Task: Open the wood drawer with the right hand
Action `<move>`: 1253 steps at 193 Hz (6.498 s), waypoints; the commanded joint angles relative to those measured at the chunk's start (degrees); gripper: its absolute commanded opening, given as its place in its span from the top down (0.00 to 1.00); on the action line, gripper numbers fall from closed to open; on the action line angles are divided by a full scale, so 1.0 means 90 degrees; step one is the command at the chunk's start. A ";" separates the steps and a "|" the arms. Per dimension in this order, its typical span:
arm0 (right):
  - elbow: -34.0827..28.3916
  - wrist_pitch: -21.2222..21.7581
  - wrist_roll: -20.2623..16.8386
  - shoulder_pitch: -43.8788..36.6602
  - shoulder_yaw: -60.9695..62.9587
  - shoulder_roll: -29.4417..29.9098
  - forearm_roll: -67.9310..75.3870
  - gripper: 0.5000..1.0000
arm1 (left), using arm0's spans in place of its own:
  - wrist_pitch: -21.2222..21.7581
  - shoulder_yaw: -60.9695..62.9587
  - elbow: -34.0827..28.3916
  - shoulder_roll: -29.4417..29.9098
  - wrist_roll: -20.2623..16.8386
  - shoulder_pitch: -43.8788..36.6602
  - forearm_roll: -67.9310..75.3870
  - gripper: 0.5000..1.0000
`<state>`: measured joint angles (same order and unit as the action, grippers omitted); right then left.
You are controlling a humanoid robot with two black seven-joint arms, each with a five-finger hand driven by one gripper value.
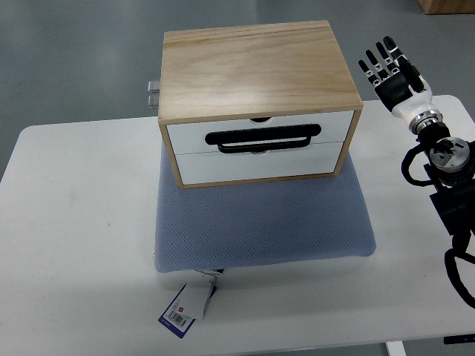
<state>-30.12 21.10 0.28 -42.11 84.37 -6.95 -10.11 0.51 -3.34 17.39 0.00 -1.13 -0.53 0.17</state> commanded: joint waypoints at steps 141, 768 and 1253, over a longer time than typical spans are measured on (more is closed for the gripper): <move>-0.0676 -0.0343 -0.0285 -0.2166 -0.3348 -0.1952 -0.1679 0.11 | -0.0037 -0.0029 0.0060 0.0000 0.0038 0.0068 0.0011 0.00; -0.6848 0.0038 -0.3920 -0.6200 -1.0400 -0.2119 -0.0957 0.11 | -0.0037 -0.0029 0.0373 0.0000 0.0272 0.0313 0.0011 0.00; -0.0989 -0.0509 -0.0568 -0.0507 0.0743 0.0245 -0.0049 0.11 | -0.0027 -0.0029 0.0441 0.0000 0.0272 0.0352 0.0050 0.00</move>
<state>-40.25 13.89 -4.84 -47.45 91.31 -4.91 -10.52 0.26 -3.68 21.36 0.00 1.31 2.61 0.59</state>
